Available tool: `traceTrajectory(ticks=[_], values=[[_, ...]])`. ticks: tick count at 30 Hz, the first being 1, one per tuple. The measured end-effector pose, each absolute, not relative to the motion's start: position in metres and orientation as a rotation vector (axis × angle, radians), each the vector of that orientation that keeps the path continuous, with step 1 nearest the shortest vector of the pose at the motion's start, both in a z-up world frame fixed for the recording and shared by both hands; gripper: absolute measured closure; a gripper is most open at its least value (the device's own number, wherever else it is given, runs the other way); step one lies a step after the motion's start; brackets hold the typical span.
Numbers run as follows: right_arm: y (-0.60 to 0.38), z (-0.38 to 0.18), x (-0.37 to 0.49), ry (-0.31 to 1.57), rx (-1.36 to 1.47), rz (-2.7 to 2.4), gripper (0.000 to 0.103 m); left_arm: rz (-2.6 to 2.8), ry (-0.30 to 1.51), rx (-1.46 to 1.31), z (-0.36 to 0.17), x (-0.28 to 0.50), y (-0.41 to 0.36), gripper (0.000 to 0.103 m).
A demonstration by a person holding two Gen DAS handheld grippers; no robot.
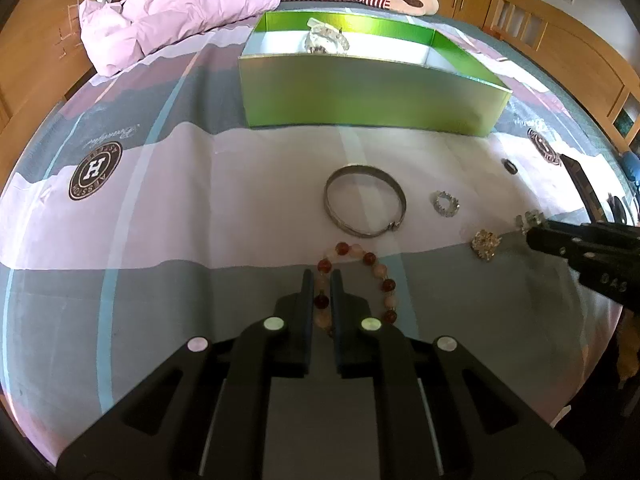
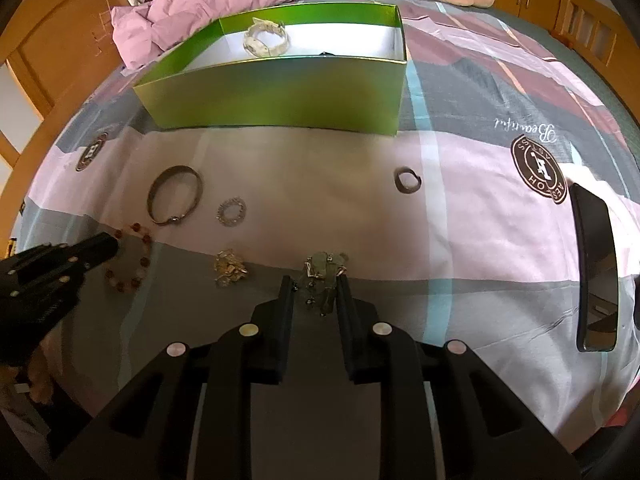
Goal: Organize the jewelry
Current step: 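Grasp and lift the red-and-white bracelet with the left tool while the right grasps the green pendant, then carry the red-and-white bracelet into the green box with the left tool while the right drops the green pendant there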
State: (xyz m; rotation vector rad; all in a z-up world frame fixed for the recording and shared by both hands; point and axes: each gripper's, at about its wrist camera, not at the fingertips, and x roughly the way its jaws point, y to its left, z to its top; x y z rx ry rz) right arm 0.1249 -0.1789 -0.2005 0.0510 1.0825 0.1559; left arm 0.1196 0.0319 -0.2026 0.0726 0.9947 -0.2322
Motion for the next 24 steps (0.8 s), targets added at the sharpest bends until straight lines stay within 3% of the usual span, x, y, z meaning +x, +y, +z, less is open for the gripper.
traceTrajectory(ticks=[2, 4, 6, 9, 16, 20, 22, 24], values=[[-0.182, -0.203, 0.124, 1.100, 0.054, 0.149, 0.079, -0.235, 1.009, 0.076, -0.205, 0.120, 0.031, 0.094], [-0.186, -0.204, 0.122, 1.106, 0.065, 0.142, 0.062, -0.238, 1.014, 0.079, -0.207, 0.120, 0.031, 0.094], [-0.190, -0.204, 0.119, 1.095, 0.073, 0.132, 0.057, -0.237, 1.016, 0.090, -0.208, 0.119, 0.029, 0.090], [-0.191, -0.206, 0.119, 1.098, 0.050, 0.124, 0.057, -0.238, 1.026, 0.107, -0.211, 0.119, 0.026, 0.077], [-0.187, -0.214, 0.124, 1.101, 0.036, 0.113, 0.057, -0.240, 1.027, 0.128, -0.215, 0.120, 0.023, 0.075], [-0.179, -0.217, 0.128, 1.090, 0.006, 0.096, 0.058, -0.240, 1.024, 0.126, -0.215, 0.120, 0.023, 0.076], [-0.175, -0.218, 0.127, 1.083, -0.013, 0.093, 0.074, -0.243, 1.021, 0.129, -0.215, 0.120, 0.023, 0.083], [-0.174, -0.217, 0.125, 1.074, -0.012, 0.097, 0.076, -0.244, 1.019, 0.126, -0.215, 0.119, 0.023, 0.088]])
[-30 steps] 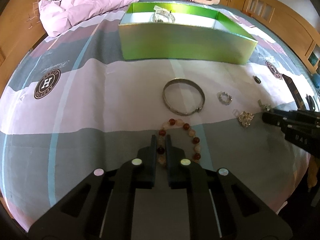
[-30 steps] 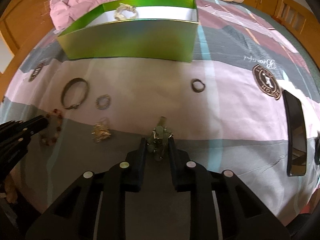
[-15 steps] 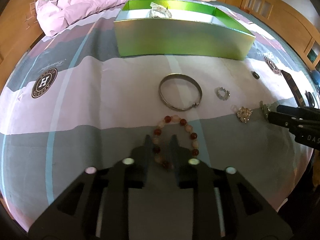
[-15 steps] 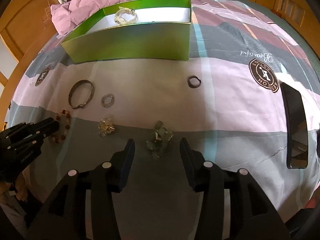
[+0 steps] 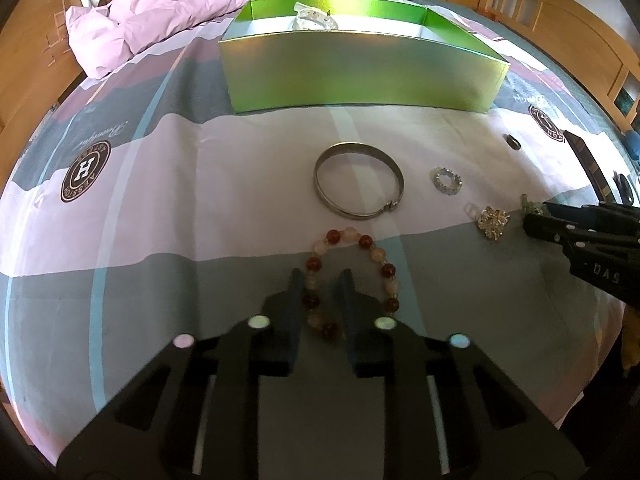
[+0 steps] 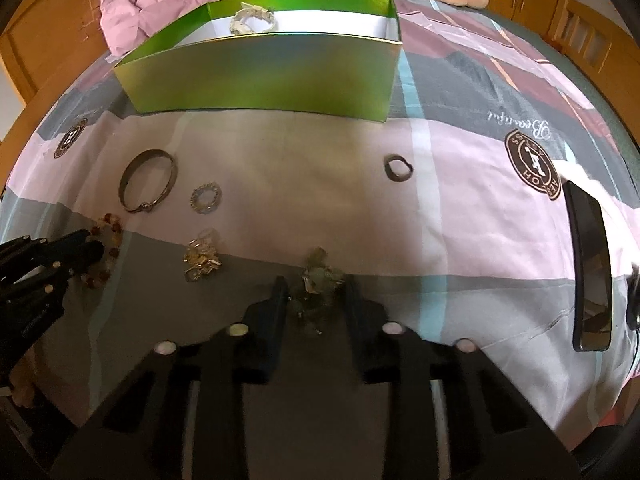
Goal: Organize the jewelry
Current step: 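Carry the red-and-white bracelet into the green box with the left tool while the right drops the green pendant there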
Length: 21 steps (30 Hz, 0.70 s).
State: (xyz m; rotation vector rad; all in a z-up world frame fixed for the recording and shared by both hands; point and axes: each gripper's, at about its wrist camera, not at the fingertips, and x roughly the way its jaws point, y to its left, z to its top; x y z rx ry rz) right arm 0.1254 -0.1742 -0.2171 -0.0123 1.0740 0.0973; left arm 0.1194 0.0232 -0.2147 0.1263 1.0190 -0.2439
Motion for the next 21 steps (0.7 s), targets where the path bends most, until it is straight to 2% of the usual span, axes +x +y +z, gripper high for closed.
traceTrajectory(ticks=[1, 4, 16, 21], values=[[-0.174, -0.217, 0.125, 1.073, -0.010, 0.101, 0.077, -0.246, 1.019, 0.123, -0.214, 0.119, 0.024, 0.094], [-0.175, -0.213, 0.122, 1.066, 0.003, 0.108, 0.081, -0.249, 1.010, 0.101, -0.211, 0.119, 0.026, 0.094], [-0.187, -0.148, 0.109, 0.926, 0.056, 0.132, 0.081, -0.283, 0.884, 0.003, -0.139, 0.104, 0.038, 0.095], [-0.176, -0.143, 0.115, 0.928, 0.029, 0.163, 0.081, -0.337, 0.867, -0.017, -0.120, 0.106, 0.034, 0.095]])
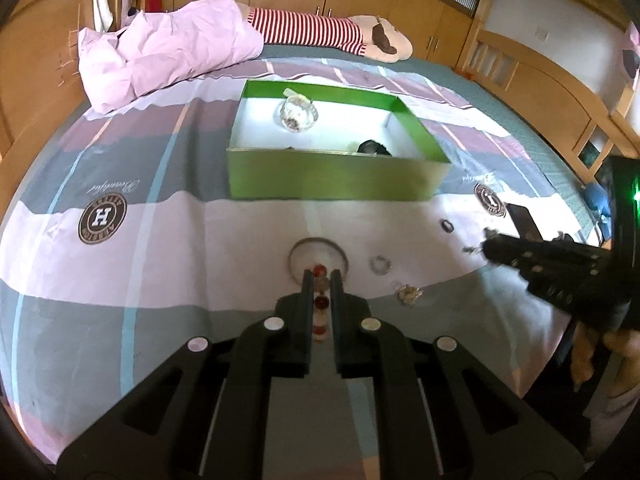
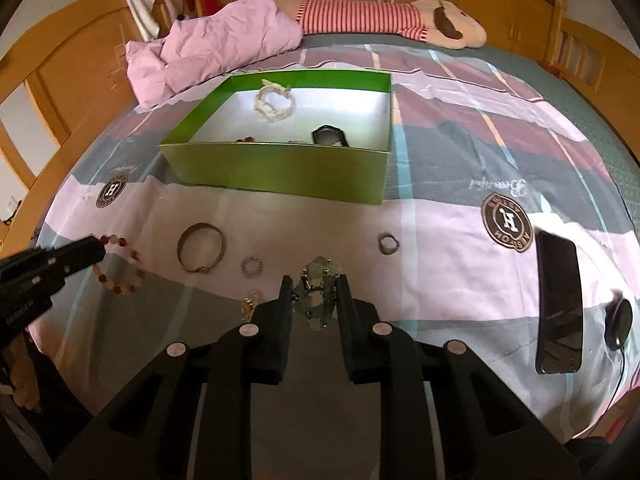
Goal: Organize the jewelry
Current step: 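Carry the red-and-white bracelet into the green box with the left tool while the right drops the green pendant there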
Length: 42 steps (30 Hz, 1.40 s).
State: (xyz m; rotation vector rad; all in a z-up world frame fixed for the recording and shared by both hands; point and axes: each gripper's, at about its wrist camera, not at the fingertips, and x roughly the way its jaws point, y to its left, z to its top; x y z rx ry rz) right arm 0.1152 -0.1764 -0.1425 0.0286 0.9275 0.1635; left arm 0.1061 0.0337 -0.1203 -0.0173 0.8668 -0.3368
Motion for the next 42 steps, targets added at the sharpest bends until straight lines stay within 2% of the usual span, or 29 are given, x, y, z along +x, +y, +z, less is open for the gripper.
traceTrajectory(ticks=[7, 11, 15, 18, 26, 27, 28, 29, 31, 37, 39, 42], values=[[-0.173, -0.088, 0.148, 0.801, 0.029, 0.202, 0.081, -0.344, 0.776, 0.011, -0.064, 0.141, 0.022, 0.095], [-0.171, -0.049, 0.194, 0.692, 0.015, 0.209, 0.081, -0.333, 0.718, 0.020, -0.027, 0.190, 0.017, 0.095], [-0.174, -0.037, 0.254, 0.684, 0.064, 0.213, 0.081, -0.311, 0.739, -0.009, -0.016, 0.244, 0.013, 0.095], [-0.172, -0.052, 0.294, 0.728, 0.065, 0.200, 0.081, -0.272, 0.760, 0.025, -0.026, 0.282, 0.004, 0.094], [-0.165, -0.145, 0.344, 0.934, 0.036, 0.124, 0.080, -0.246, 0.939, 0.053, -0.111, 0.344, -0.011, 0.094], [-0.166, -0.151, 0.345, 0.946, 0.039, 0.119, 0.072, -0.244, 0.960, 0.056, -0.119, 0.347, -0.012, 0.093], [-0.168, -0.151, 0.343, 0.945, 0.047, 0.117, 0.060, -0.235, 0.966, 0.059, -0.122, 0.348, -0.011, 0.087], [-0.172, -0.148, 0.339, 0.931, 0.062, 0.122, 0.056, -0.222, 0.968, 0.059, -0.123, 0.347, -0.010, 0.073], [-0.180, -0.134, 0.327, 0.890, 0.087, 0.135, 0.046, -0.217, 0.942, 0.046, -0.117, 0.341, -0.005, 0.063], [-0.225, -0.093, 0.253, 0.796, 0.190, 0.175, 0.045, -0.274, 0.839, 0.047, -0.084, 0.268, 0.009, 0.061], [-0.243, -0.095, 0.222, 0.795, 0.203, 0.157, 0.045, -0.295, 0.818, 0.082, -0.087, 0.237, 0.013, 0.056], [-0.258, -0.118, 0.196, 0.856, 0.185, 0.088, 0.045, -0.296, 0.841, 0.149, -0.114, 0.202, 0.012, 0.055]])
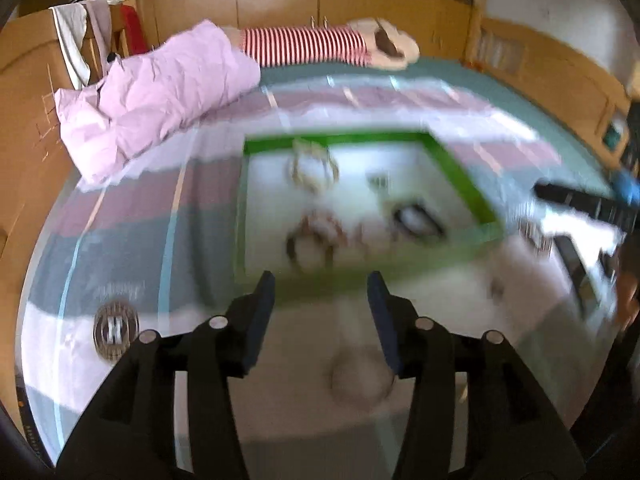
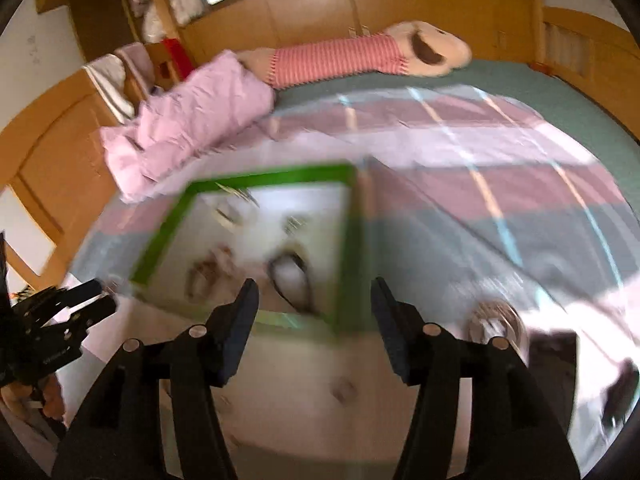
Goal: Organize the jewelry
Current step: 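Carry the red-and-white bracelet into the green box with the left tool while the right drops the green pendant there, then move the left tool to the silver bangle while the right tool moves to the gold brooch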
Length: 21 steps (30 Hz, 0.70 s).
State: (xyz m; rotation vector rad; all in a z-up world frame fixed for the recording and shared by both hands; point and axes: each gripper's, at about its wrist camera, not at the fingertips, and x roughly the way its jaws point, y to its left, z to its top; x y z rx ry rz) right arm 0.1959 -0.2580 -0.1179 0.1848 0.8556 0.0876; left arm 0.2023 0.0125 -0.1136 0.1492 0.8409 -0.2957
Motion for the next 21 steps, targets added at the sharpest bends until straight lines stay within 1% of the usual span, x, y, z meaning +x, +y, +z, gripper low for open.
traceTrajectory(ticks=[3, 5, 8, 12, 15, 19, 21], values=[[-0.259, -0.150, 0.188, 0.950, 0.181, 0.051, 0.046, -0.293, 0.943, 0.172, -0.157, 0.191, 0.010, 0.056], [-0.252, -0.170, 0.186, 0.995, 0.171, 0.045, 0.047, -0.280, 0.973, 0.168, -0.172, 0.193, 0.009, 0.057], [-0.237, -0.185, 0.185, 1.036, 0.151, 0.026, 0.048, -0.282, 0.979, 0.147, -0.180, 0.193, 0.010, 0.056], [-0.214, -0.189, 0.173, 1.060, 0.177, 0.105, 0.048, -0.285, 0.975, 0.098, -0.183, 0.191, 0.020, 0.056], [-0.185, -0.189, 0.158, 1.065, 0.103, 0.192, 0.048, -0.280, 0.974, 0.089, -0.183, 0.190, 0.022, 0.051], [-0.151, -0.192, 0.147, 1.076, 0.065, 0.307, 0.048, -0.292, 0.973, 0.082, -0.184, 0.189, 0.021, 0.041], [-0.137, -0.194, 0.145, 1.086, 0.049, 0.343, 0.048, -0.298, 0.967, 0.092, -0.183, 0.187, 0.019, 0.039]])
